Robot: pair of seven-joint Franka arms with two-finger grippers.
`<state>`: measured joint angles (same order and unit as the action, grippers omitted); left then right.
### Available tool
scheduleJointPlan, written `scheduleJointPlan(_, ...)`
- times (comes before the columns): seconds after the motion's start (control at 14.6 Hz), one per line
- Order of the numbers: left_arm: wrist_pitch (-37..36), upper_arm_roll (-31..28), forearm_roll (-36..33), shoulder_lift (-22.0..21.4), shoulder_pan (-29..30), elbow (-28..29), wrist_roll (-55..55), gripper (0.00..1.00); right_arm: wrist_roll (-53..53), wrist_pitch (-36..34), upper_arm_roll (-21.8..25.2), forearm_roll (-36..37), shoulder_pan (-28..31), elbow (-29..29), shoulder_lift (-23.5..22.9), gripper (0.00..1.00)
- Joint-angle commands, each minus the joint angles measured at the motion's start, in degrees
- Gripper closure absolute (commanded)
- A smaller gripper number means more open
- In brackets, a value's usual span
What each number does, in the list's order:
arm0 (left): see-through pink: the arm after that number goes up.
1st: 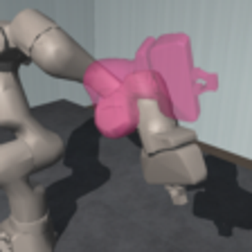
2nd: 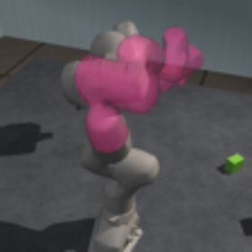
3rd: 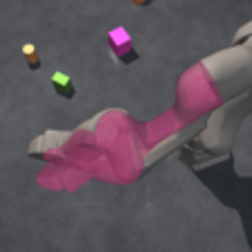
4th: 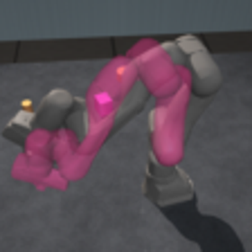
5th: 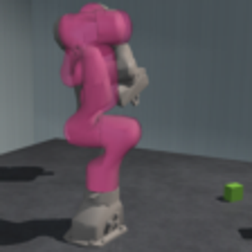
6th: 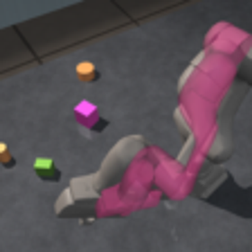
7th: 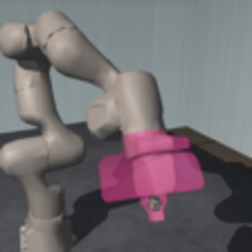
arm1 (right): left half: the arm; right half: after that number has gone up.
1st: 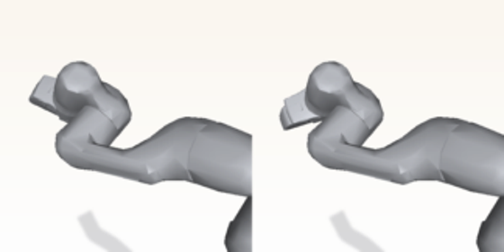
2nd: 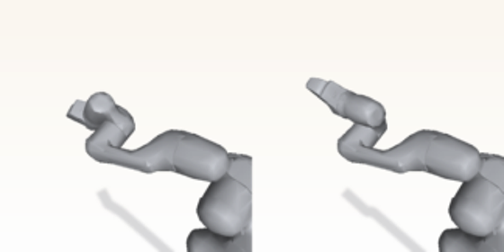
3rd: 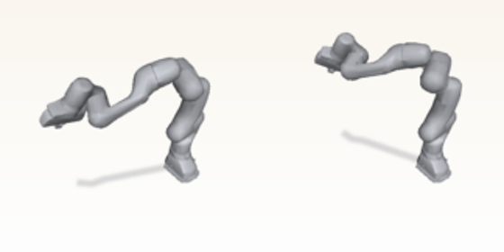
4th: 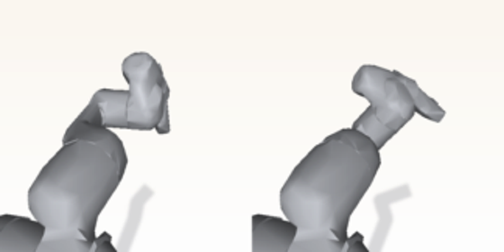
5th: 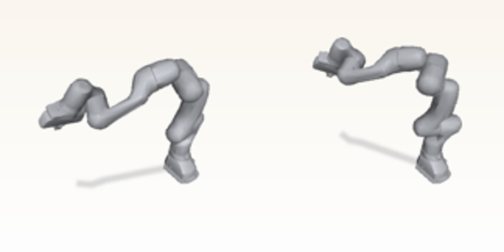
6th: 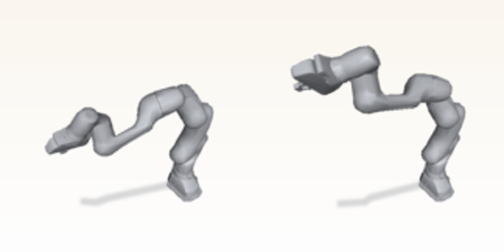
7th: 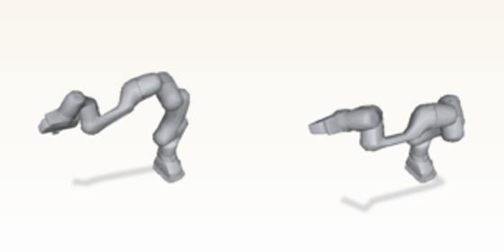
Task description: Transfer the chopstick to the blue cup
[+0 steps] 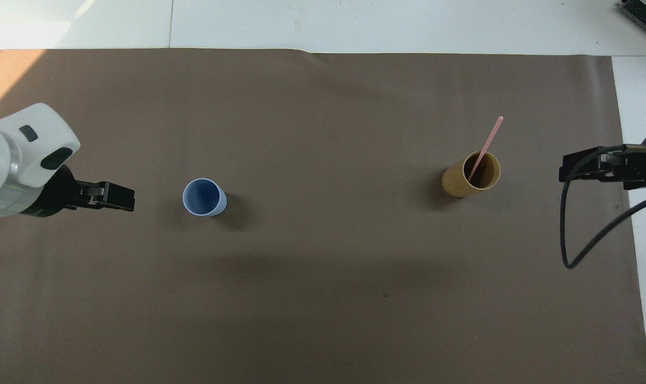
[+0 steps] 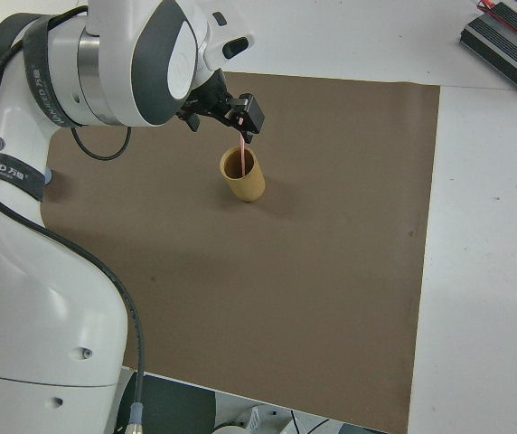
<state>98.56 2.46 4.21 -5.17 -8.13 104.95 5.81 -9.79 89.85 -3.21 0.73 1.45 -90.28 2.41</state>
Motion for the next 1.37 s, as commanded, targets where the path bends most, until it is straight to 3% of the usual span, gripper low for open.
scheduleJointPlan(0.0,9.6,-0.62,0.62,1.2,-2.5,6.3,5.87,0.0,1.62,-0.03,-0.48,-1.52,1.27,-0.07,0.31,0.0)
scheduleJointPlan(0.41,18.67,-0.7,0.62,9.82,-5.49,8.51,10.54,0.0,1.62,-0.03,-0.48,-1.52,1.27,-0.07,0.31,0.0)
scheduleJointPlan(0.69,26.15,-0.62,0.62,11.4,-6.02,13.87,9.93,0.02,1.62,-0.03,-0.48,-1.52,1.27,-0.07,0.31,0.0)
scheduleJointPlan(0.82,27.64,-0.62,0.62,12.2,-6.81,15.36,10.01,0.41,1.62,-0.03,-0.48,-1.52,1.27,-0.07,0.31,0.0)
scheduleJointPlan(0.89,28.43,-0.7,0.62,12.12,-6.99,15.81,10.01,0.81,1.62,-0.03,-0.48,-1.52,1.27,-0.07,0.31,0.0)
scheduleJointPlan(0.96,28.53,-0.7,0.53,12.2,-7.25,15.81,9.32,1.0,1.62,-0.03,-0.48,-1.52,1.27,-0.07,0.31,0.0)
scheduleJointPlan(1.17,27.65,-0.79,0.53,12.38,-7.52,15.02,7.9,1.0,1.62,-0.03,-0.48,-1.52,1.27,-0.07,0.31,0.0)
scheduleJointPlan(1.31,25.38,-0.71,-3.66,12.55,-8.48,12.67,10.08,1.0,1.62,-0.03,-0.48,-1.52,1.27,-0.07,0.31,0.0)
